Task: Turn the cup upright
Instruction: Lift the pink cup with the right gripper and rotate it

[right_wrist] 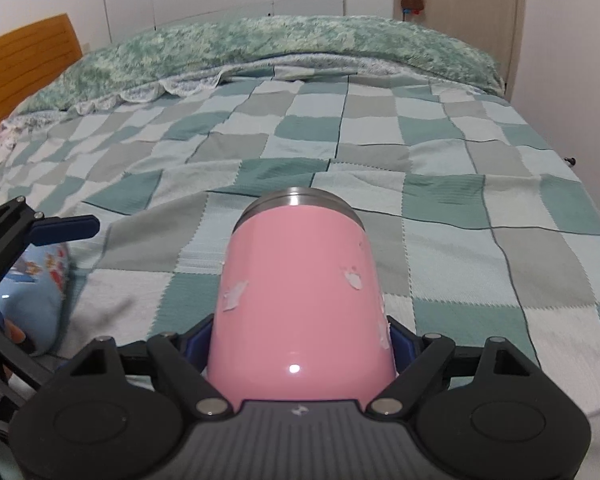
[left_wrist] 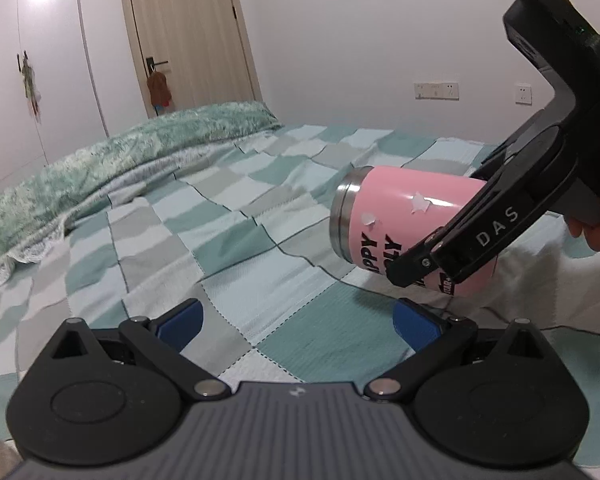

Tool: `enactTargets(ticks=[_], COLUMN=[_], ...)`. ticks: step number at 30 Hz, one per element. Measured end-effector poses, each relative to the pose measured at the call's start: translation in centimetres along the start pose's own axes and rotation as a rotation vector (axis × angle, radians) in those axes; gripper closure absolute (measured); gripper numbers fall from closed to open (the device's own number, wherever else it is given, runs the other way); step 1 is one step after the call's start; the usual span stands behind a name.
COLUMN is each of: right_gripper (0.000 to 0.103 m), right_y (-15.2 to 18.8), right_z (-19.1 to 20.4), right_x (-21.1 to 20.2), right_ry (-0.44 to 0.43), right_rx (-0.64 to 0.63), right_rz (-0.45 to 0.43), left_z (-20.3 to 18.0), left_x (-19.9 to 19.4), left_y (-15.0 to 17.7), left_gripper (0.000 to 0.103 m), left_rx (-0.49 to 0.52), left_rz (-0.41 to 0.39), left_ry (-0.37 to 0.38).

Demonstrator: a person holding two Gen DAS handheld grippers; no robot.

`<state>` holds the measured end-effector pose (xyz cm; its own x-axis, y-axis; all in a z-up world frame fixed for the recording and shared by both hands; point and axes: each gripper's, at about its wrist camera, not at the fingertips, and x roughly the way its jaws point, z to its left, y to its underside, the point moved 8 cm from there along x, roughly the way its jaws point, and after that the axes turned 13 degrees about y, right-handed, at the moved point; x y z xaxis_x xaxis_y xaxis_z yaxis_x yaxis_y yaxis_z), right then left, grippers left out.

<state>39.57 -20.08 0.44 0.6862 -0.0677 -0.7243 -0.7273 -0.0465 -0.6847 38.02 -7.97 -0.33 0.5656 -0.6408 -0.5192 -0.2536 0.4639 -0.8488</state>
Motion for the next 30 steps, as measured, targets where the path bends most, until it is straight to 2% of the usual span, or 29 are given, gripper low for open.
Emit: enactTargets(ticks=[8, 15, 23, 30], right_gripper=[0.020, 0.020, 0.020, 0.020], right_y=[2.0, 5.6, 10.9, 13.0], right_z=[0.2, 0.4, 0.2, -0.8], right_x=[-6.4, -10.7, -11.3, -10.1], right_ry=[-0.014, -0.024, -0.017, 0.023], right_rx=[0.069, 0.122, 0.140, 0.109], right_rz=[-0.035, -0.054, -0.007, 0.006], left_z=[-2.6, -5.8, -10.0, -12.7], left_x=[-6.2, -10.7, -13.2, -13.4], left_y=[-0.5, 0.1, 1.6, 3.5], left_gripper=[0.000, 0.000, 0.000, 0.000], left_rx=[-0.040, -0.102, -0.135, -0.188], left_rz=[-0.005, -0.002, 0.010, 0.037], left_ry=[-0.027, -0.067, -0.094, -0.126])
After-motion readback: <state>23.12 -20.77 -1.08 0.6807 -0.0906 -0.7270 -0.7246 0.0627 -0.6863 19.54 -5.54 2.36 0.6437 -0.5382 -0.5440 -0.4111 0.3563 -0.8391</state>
